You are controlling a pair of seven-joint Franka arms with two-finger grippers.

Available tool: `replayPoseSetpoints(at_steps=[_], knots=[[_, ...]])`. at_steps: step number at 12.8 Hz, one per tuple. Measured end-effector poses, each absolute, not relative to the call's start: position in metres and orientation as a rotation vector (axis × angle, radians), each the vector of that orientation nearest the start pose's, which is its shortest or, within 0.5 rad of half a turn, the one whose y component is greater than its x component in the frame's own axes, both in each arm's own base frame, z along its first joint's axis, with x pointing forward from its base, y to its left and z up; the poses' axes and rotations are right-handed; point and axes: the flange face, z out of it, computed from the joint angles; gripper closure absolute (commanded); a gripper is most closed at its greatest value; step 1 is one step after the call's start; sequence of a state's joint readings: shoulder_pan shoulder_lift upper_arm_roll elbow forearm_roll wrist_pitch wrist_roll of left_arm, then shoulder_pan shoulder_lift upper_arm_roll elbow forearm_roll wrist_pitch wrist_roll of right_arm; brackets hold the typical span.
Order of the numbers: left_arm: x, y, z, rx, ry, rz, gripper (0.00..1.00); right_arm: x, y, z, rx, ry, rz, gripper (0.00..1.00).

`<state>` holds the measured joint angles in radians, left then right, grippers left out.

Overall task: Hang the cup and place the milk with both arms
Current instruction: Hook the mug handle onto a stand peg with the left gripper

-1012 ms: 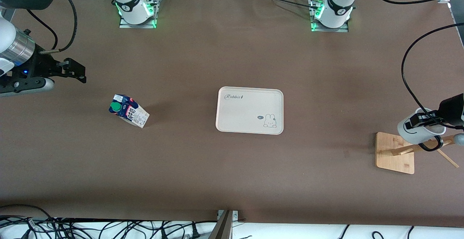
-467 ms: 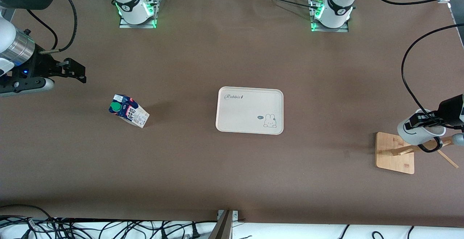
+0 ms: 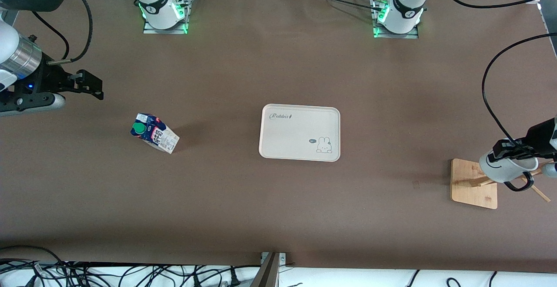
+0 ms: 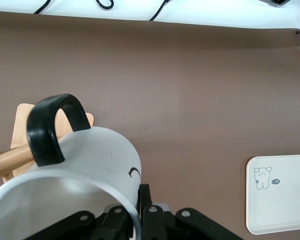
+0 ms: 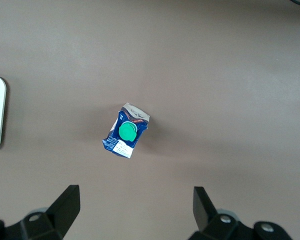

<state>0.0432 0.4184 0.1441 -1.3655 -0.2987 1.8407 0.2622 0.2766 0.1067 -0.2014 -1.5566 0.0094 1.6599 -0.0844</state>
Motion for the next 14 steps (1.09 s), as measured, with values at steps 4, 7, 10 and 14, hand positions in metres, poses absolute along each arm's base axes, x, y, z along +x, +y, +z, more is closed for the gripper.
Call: replayPoseSetpoints(at_steps=[4, 7, 10, 14], knots=[[0.686, 0.089, 0.490, -3.349, 0.028, -0.189, 1.00, 0.591, 0.051, 0.579, -3.143, -0.252, 0.002, 0.00], [0.684, 0.097, 0.490, -3.347, 0.007, -0.186, 1.00, 0.591, 0.051, 0.579, -3.143, -0.252, 0.002, 0.00], [0.680, 0.112, 0.489, -3.347, 0.035, -0.170, 1.00, 0.591, 0.051, 0.579, -3.143, -0.252, 0.002, 0.00], [0.674, 0.127, 0.480, -3.374, 0.106, -0.143, 0.00, 0.591, 0.051, 0.580, -3.143, -0.252, -0.010, 0.00]])
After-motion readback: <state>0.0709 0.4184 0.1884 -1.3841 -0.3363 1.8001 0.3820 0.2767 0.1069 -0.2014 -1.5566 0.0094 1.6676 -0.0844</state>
